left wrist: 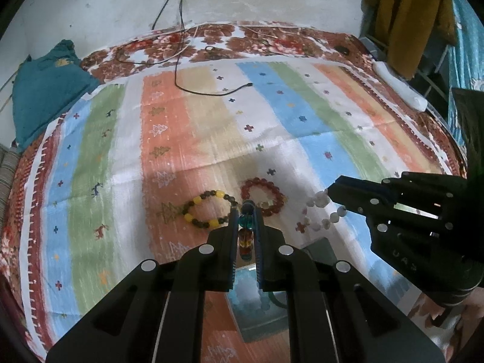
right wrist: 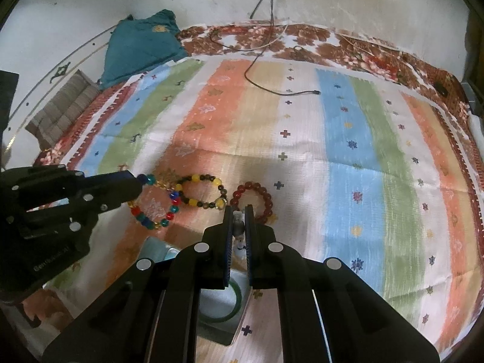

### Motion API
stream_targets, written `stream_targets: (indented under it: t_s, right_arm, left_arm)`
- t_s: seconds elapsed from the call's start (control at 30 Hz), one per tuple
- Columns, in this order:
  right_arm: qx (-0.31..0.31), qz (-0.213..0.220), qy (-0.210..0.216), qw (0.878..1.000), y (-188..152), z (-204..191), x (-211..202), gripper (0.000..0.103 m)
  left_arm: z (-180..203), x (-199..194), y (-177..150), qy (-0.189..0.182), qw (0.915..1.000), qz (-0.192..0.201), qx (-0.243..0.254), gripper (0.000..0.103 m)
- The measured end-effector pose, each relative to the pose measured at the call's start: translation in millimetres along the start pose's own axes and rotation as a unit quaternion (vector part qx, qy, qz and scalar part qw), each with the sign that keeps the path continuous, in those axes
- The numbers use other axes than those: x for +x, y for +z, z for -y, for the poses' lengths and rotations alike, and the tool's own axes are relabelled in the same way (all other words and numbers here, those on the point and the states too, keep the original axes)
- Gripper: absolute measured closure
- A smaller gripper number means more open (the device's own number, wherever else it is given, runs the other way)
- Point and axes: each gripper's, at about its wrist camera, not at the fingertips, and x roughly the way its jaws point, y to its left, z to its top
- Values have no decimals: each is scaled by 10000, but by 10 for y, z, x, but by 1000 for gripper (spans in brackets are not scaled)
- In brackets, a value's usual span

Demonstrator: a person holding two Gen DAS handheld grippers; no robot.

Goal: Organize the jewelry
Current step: 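Carry the multicolour and white bracelets with both tools over the tin, then open both tools to drop the two bracelets into the tin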

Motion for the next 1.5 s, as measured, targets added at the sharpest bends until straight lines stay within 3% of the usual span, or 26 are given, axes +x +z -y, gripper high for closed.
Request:
stream_targets:
  t_s: [1.0,1.33,1.5]
  right_arm:
    - [-108,78,190,9997,-460,-185,-302,94]
    - [-135,-76,309,9994,-524,-232,-270,94]
    - [10,-278,117,9995,-527,-163,-173,94]
  left_arm:
    - [189,-481,-515,-283,9987,414,33,94]
    - [212,-488,-549,-308,9989,354,36,94]
    - [125,-414,-543,-55,9996,108,-247,93]
